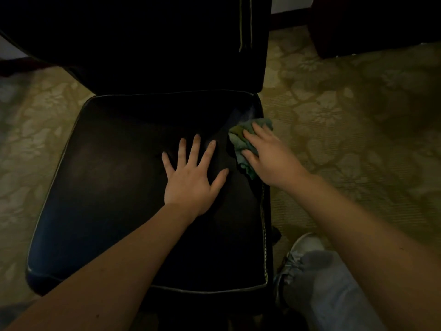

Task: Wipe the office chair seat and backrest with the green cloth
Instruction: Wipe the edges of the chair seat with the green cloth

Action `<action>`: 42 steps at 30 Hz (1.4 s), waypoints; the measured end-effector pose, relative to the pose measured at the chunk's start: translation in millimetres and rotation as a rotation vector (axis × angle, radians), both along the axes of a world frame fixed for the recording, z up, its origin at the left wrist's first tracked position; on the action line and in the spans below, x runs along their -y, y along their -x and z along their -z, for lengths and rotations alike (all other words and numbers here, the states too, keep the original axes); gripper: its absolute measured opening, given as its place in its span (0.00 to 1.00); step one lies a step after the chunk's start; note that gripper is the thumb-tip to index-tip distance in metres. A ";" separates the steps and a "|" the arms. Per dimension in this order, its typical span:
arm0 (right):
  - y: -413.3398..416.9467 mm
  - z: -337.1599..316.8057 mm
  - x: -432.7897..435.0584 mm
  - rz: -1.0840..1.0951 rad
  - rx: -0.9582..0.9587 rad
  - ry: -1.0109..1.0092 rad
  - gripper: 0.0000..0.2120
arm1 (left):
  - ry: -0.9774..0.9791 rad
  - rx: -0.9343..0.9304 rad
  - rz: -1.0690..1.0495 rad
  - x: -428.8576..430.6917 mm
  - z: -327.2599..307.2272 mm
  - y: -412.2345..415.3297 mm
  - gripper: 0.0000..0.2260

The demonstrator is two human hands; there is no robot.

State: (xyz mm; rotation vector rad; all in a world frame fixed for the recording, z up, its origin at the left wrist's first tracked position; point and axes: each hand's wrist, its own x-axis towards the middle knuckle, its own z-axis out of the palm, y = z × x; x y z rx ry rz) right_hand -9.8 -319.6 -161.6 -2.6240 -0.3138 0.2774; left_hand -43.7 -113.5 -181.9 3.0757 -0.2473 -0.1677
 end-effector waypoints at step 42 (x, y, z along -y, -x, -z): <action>-12.4 -3.4 -15.5 0.048 0.068 0.041 0.24 | 0.010 0.024 -0.042 5.8 4.0 -5.2 0.35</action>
